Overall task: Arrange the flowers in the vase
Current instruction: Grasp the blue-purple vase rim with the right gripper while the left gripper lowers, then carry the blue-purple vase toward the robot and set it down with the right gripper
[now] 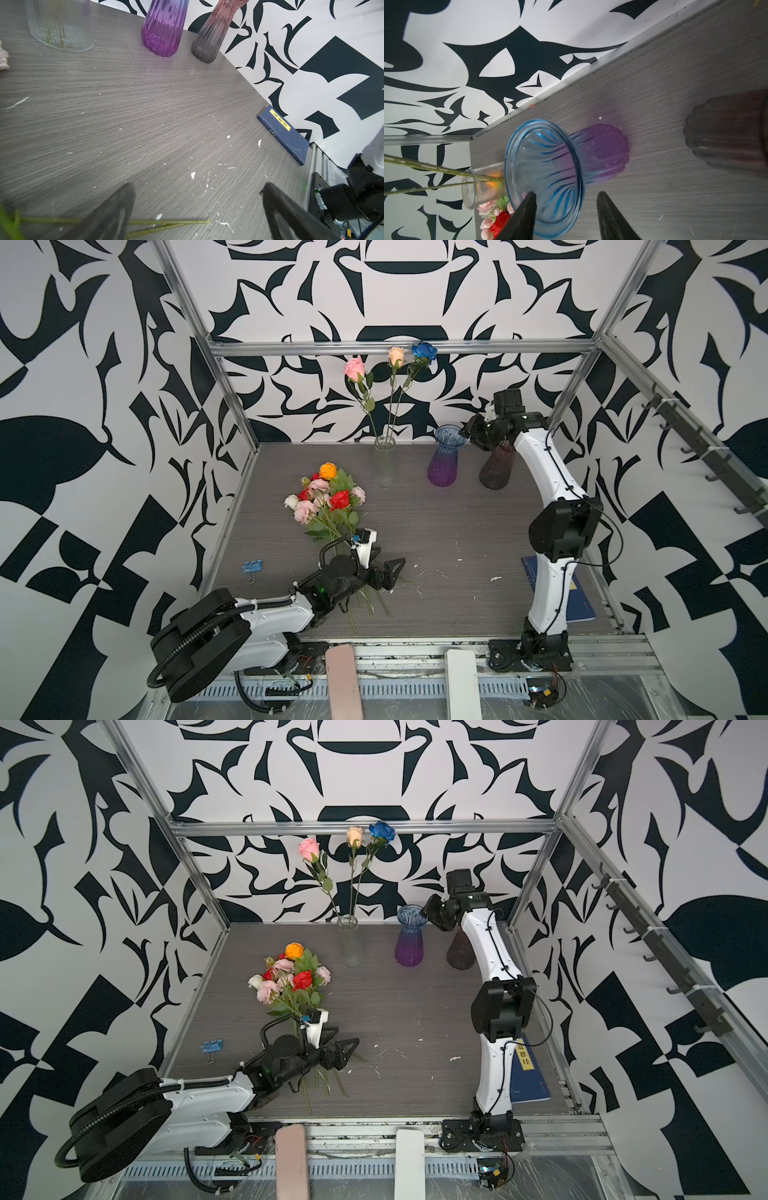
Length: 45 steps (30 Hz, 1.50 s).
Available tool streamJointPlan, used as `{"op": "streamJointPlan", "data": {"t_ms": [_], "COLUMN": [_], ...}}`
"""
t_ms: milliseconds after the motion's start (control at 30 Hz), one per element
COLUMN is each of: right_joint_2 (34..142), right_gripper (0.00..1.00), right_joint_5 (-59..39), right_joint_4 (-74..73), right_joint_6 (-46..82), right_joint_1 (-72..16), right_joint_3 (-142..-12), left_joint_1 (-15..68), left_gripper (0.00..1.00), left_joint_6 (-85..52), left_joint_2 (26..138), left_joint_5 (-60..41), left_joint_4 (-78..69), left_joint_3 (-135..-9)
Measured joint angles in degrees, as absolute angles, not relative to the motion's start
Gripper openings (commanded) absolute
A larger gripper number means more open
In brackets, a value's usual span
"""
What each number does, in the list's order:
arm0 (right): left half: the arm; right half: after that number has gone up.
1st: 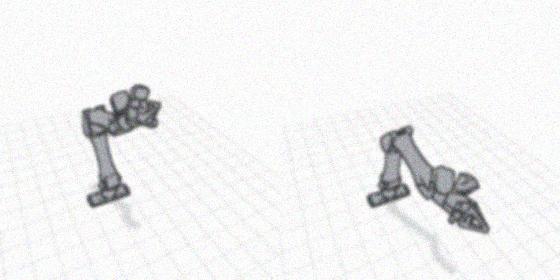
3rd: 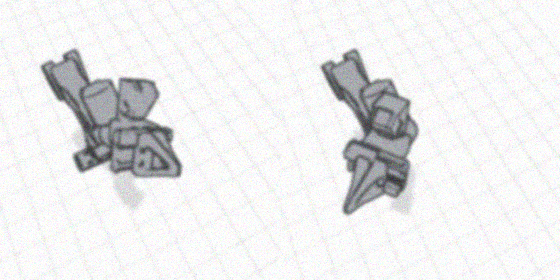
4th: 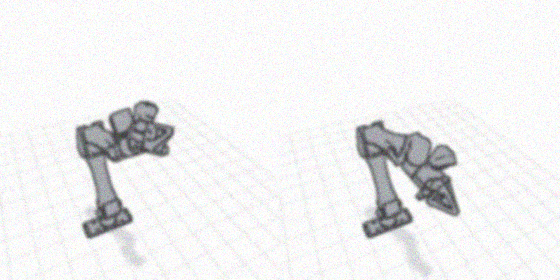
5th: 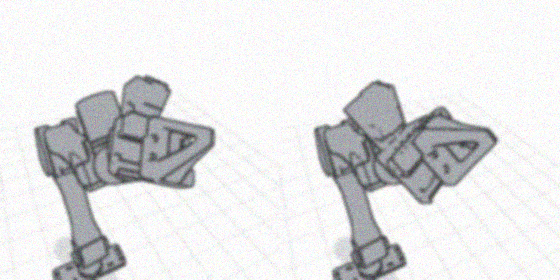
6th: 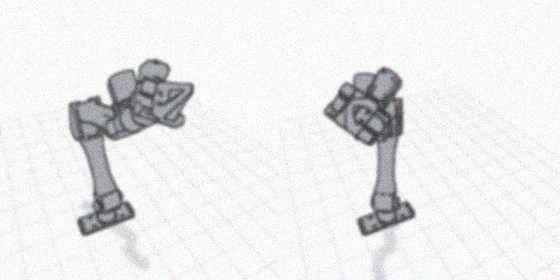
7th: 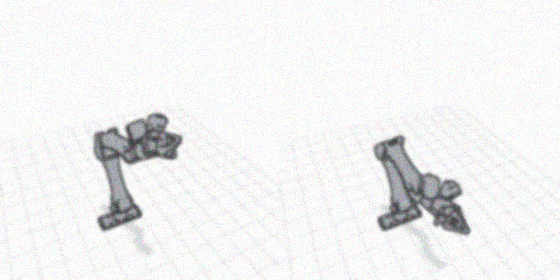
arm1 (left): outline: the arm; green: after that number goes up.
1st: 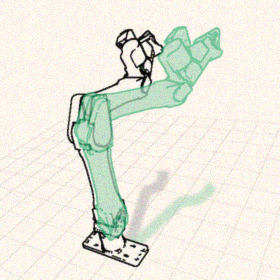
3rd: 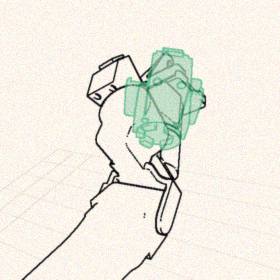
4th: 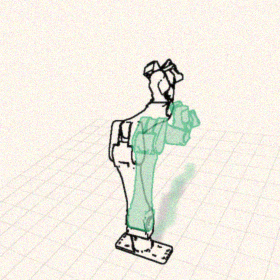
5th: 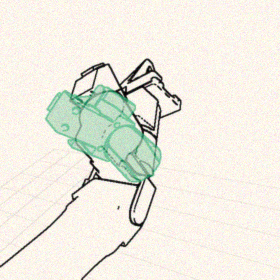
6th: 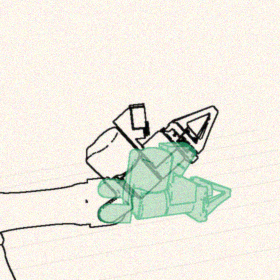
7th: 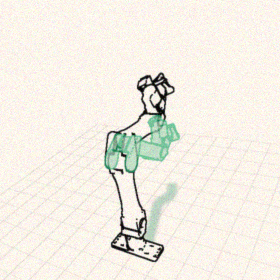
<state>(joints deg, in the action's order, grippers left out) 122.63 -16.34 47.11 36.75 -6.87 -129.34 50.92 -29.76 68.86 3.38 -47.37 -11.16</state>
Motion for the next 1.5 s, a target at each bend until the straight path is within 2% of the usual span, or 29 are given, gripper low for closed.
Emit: {"op": "streamJointPlan", "data": {"t_ms": [233, 367, 700, 1100, 1500], "right_joint_2": [132.51, 133.01, 127.37, 111.22, 101.62], "right_gripper": [0.45, 0.36, 0.18, 0.09, 0.01], "right_joint_5": [-15.03, -14.11, -13.58, -12.86, -15.35], "right_joint_4": [53.87, 55.72, 54.61, 52.05, 45.60], "right_joint_6": [35.88, 35.64, 34.65, 32.91, 35.73], "right_joint_1": [-9.19, -10.48, -11.33, -15.40, -16.08], "right_joint_3": [-142.76, -142.37, -135.22, -115.33, -100.53], "left_joint_1": [50.92, 50.92, 50.92, 50.92, 50.92], "left_gripper": [0.99, 0.99, 1.00, 0.99, 0.99], "left_joint_6": [-29.58, -29.54, -29.32, -29.19, -29.98], "left_joint_2": [68.86, 68.86, 68.90, 69.19, 70.11], "left_joint_5": [3.36, 3.36, 3.09, 2.46, 2.09], "left_joint_4": [-47.37, -47.40, -47.51, -47.64, -47.66], "left_joint_3": [-11.16, -11.16, -11.20, -11.60, -11.75]}}
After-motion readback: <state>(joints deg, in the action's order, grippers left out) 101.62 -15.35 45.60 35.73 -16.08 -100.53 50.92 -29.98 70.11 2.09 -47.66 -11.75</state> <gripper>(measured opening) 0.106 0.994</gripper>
